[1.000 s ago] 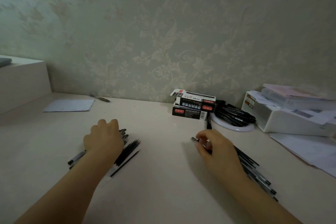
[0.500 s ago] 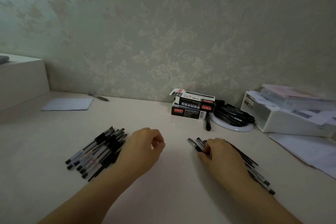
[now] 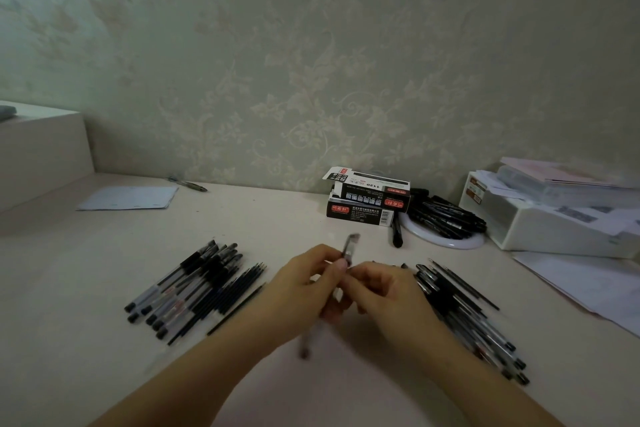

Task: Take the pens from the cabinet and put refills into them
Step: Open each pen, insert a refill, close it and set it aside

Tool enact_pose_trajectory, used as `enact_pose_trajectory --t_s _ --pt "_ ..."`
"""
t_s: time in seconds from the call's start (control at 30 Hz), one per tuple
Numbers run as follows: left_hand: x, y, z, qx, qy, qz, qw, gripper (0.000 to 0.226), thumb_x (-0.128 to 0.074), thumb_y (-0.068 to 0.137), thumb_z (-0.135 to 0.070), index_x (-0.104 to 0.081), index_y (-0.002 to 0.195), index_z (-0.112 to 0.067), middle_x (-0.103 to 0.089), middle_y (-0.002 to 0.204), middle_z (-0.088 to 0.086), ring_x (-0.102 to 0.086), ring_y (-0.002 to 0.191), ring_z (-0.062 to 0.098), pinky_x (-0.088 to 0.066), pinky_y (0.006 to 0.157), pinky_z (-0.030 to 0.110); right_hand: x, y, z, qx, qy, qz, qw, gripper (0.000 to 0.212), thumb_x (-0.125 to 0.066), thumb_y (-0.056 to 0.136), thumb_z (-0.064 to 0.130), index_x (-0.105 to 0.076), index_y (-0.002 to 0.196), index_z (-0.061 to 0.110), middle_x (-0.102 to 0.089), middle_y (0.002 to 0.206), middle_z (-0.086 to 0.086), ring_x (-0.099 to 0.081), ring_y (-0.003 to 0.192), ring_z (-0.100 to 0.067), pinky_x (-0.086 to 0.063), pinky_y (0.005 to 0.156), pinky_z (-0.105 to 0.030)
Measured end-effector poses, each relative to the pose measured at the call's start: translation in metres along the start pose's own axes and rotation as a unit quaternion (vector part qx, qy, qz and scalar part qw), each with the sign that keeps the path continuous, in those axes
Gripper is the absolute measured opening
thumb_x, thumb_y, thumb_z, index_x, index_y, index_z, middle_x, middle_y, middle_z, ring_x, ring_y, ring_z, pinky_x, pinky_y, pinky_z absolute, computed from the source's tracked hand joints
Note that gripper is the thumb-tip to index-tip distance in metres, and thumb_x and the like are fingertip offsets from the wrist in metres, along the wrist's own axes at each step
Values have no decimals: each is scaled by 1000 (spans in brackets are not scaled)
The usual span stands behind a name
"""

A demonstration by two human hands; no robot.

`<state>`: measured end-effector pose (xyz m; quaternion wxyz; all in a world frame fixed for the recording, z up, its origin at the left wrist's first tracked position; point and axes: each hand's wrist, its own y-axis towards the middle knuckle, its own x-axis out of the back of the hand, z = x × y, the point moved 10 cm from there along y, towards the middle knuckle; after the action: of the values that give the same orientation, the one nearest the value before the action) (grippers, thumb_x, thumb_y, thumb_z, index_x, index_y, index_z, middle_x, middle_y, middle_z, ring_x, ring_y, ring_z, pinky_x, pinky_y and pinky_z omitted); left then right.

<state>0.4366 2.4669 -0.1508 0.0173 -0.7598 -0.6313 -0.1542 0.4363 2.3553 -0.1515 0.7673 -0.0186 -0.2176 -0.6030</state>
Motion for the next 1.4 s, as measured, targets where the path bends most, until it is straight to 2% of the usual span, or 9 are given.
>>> enact_pose_trajectory --t_s 0.07,0.17,0.27,0.53,0.67,0.83,1.0,1.2,1.4 --pt "-1 0 -3 -25 83 7 996 17 -46 100 -28 -61 99 -21 -63 73 -4 -58 57 11 -47 50 23 -5 0 0 4 -2 26 1000 17 -61 95 31 -75 89 23 -75 77 2 -62 61 2 -46 59 -10" --pt "5 1 -13 -93 214 -27 972 16 -45 100 -27 -61 99 -25 -62 82 -9 -51 63 2 -42 61 20 -2 2 -5 -2 -18 18 1000 13 -62 94 32 -72 87 26 -74 78 3 -60 61 1 -47 59 -14" --pt "4 -2 -21 -145 338 -36 929 18 -43 100 -29 -60 106 -26 -59 93 -9 -52 80 5 -45 73 26 8 5 -16 -35 -14 -28 999 17 -64 91 37 -65 91 20 -72 77 0 -59 57 -3 -46 56 -19" --pt "-3 -4 -13 -146 390 10 909 19 -41 98 -42 -53 91 -30 -51 76 -15 -48 69 4 -40 59 27 9 8 -20 -18 47 -15 999 20 -66 91 27 -62 86 8 -71 68 -7 -58 56 -9 -45 54 -16" --pt "1 -2 -16 -149 481 -16 864 33 -31 96 -55 -42 80 -29 -44 58 -10 -42 53 6 -27 46 25 6 10 -16 -4 64 -18 998 25 -66 89 30 -61 83 7 -66 62 -3 -54 53 -9 -43 52 -17" --pt "23 3 -18 -95 491 -82 862 69 -12 72 -83 -37 58 -20 -41 47 -4 -41 45 9 -23 43 24 20 7 -6 31 74 -73 994 27 -68 86 34 -59 84 8 -66 62 -2 -54 54 -8 -46 55 -17" --pt "31 0 -25 -103 473 -105 869 52 -16 81 -76 -33 71 -29 -45 53 -5 -44 49 7 -26 44 25 35 5 -10 31 -21 -129 991 10 -68 89 29 -60 88 23 -70 78 2 -64 69 -5 -51 67 -17" --pt "25 0 -16 -116 387 -67 912 14 -37 99 -33 -33 90 -23 -51 64 -2 -44 50 13 -29 44 25 25 6 -19 16 -235 -84 968 12 -66 90 27 -56 88 33 -63 85 12 -58 74 -2 -48 63 -14" --pt "20 0 -12 -129 420 -48 897 5 -44 98 -28 -43 93 -26 -52 91 -10 -52 75 11 -49 67 34 16 5 -17 41 -276 -55 959 9 -70 86 30 -61 85 31 -61 88 15 -55 83 0 -43 69 -15"
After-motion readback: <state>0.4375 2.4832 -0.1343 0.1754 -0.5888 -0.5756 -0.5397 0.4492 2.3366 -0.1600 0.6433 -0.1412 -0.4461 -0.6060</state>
